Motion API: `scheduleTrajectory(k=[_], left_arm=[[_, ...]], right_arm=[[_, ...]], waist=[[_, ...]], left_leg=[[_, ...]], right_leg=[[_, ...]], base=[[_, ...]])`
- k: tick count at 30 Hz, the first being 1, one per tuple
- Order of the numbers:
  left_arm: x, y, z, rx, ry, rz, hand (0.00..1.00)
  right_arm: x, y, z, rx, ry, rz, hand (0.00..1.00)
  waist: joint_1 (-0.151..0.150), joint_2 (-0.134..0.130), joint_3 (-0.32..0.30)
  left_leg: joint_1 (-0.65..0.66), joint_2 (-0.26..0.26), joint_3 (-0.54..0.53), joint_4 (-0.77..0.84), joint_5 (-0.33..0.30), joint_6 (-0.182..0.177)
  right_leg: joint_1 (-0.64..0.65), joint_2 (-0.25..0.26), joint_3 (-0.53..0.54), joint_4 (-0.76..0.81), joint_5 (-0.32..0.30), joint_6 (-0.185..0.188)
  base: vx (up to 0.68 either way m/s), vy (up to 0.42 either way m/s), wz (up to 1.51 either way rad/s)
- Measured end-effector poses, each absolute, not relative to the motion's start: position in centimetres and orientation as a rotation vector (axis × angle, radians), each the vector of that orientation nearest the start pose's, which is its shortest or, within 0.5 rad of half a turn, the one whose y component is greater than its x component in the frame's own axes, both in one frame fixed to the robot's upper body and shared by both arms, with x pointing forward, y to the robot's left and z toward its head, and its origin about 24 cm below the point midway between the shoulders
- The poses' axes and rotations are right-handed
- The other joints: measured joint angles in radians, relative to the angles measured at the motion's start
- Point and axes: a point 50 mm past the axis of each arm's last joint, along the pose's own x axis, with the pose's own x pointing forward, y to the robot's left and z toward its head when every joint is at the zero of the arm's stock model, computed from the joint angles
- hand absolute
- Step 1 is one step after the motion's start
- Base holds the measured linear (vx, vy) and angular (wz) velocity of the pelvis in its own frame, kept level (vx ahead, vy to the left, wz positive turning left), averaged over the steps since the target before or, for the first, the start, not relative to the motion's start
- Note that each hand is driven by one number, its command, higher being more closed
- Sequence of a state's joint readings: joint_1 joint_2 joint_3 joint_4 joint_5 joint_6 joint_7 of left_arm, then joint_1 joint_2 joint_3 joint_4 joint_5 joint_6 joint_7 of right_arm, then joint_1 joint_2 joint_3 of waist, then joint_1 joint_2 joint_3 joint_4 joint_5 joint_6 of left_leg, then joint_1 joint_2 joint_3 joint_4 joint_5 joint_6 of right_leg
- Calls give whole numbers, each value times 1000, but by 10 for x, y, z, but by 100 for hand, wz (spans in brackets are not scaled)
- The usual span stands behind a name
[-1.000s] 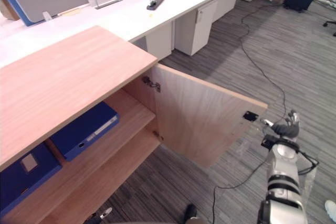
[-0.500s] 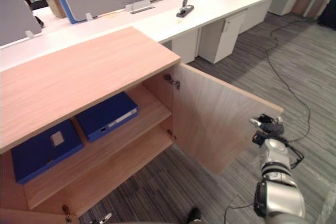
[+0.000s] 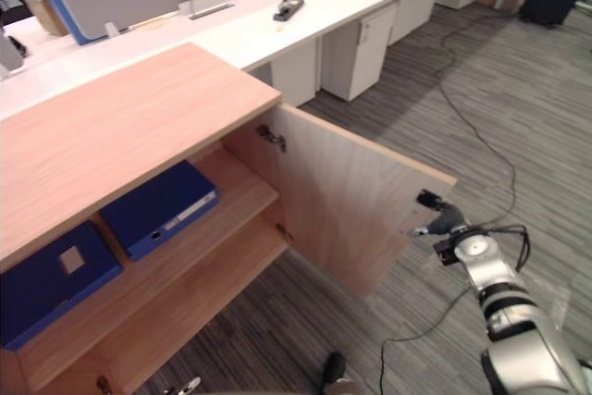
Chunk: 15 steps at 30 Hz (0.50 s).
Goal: Walk over to the cabinet, pick up the folder, carry it to the office cabinet, place the folder inside the office cabinet, then close the office cabinet door
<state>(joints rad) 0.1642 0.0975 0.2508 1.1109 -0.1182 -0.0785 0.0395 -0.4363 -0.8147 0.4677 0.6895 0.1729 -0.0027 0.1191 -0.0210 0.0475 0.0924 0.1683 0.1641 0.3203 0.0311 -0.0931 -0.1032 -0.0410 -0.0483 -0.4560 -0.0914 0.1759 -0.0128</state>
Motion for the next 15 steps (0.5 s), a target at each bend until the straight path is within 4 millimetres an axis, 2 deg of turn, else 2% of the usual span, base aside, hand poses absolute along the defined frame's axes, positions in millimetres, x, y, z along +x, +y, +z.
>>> scheduleTrajectory(k=[1, 3, 4, 6, 7, 8, 9, 10, 11, 13, 15], left_arm=[[48, 224, -166, -114, 1155, 439, 0], [51, 229, -164, -96, 1141, 438, 0], [54, 230, -164, -91, 1135, 435, 0], [67, 232, -161, -68, 1104, 412, 0], [69, 231, -161, -68, 1097, 411, 0], [71, 231, -161, -68, 1092, 411, 0], [74, 232, -160, -63, 1087, 411, 0], [74, 233, -160, -65, 1085, 417, 0], [73, 234, -160, -76, 1084, 436, 0], [67, 238, -160, -98, 1088, 482, 0], [59, 241, -161, -138, 1104, 532, 0]], right_arm=[[302, -294, 41, -804, 424, 198, 0], [286, -258, 43, -923, 396, 510, 0], [281, -244, 45, -946, 375, 603, 0], [262, -192, 42, -968, 284, 923, 0], [256, -180, 41, -951, 260, 996, 0], [246, -158, 39, -908, 210, 1105, 0], [236, -125, 39, -824, 113, 1211, 0], [230, -116, 39, -803, 89, 1265, 0], [216, -105, 35, -770, 73, 1366, 0], [201, -105, 20, -727, 134, 1424, 0], [192, -114, 4, -740, 213, 1423, 0]], waist=[[-3, -1, 1], [-7, -3, 0], [-7, -5, 0], [4, -13, 1], [11, -16, 1], [20, -22, -4], [36, -27, -7], [44, -29, -7], [61, -34, -8], [71, -48, -8], [69, -65, -8]], left_leg=[[1, 5, 6, 6, -2, -2], [-7, 29, 23, 44, -21, -12], [-12, 34, 25, 55, -22, -11], [-30, 50, 16, 70, -27, -4], [-32, 51, 11, 69, -27, -4], [-44, 52, 4, 68, -27, -4], [-59, 52, -3, 66, -28, -8], [-64, 52, -6, 66, -28, -8], [-65, 52, -11, 62, -27, -9], [-67, 51, -26, 61, -19, -14], [-69, 45, -28, 62, -18, -14]], right_leg=[[0, 6, 7, 0, -2, -2], [-7, 31, 27, 0, -5, -8], [-9, 36, 29, 0, -6, -9], [-18, 51, 30, 0, -10, -15], [-21, 54, 30, 0, -10, -15], [-31, 57, 31, 0, -11, -16], [-47, 60, 31, 0, -11, -17], [-50, 60, 31, 0, -11, -17], [-51, 59, 27, 1, -10, -15], [-48, 57, 20, 1, -10, -15], [-48, 51, 19, 2, -7, -18]], base=[[-47, -36, -41], [-55, -64, -36], [-45, -66, -21], [-82, -110, -1], [-94, -116, -1], [-48, -61, -6], [-37, -53, -3], [-11, -41, 6], [6, -25, 11], [35, 0, 14], [59, 51, 5]])
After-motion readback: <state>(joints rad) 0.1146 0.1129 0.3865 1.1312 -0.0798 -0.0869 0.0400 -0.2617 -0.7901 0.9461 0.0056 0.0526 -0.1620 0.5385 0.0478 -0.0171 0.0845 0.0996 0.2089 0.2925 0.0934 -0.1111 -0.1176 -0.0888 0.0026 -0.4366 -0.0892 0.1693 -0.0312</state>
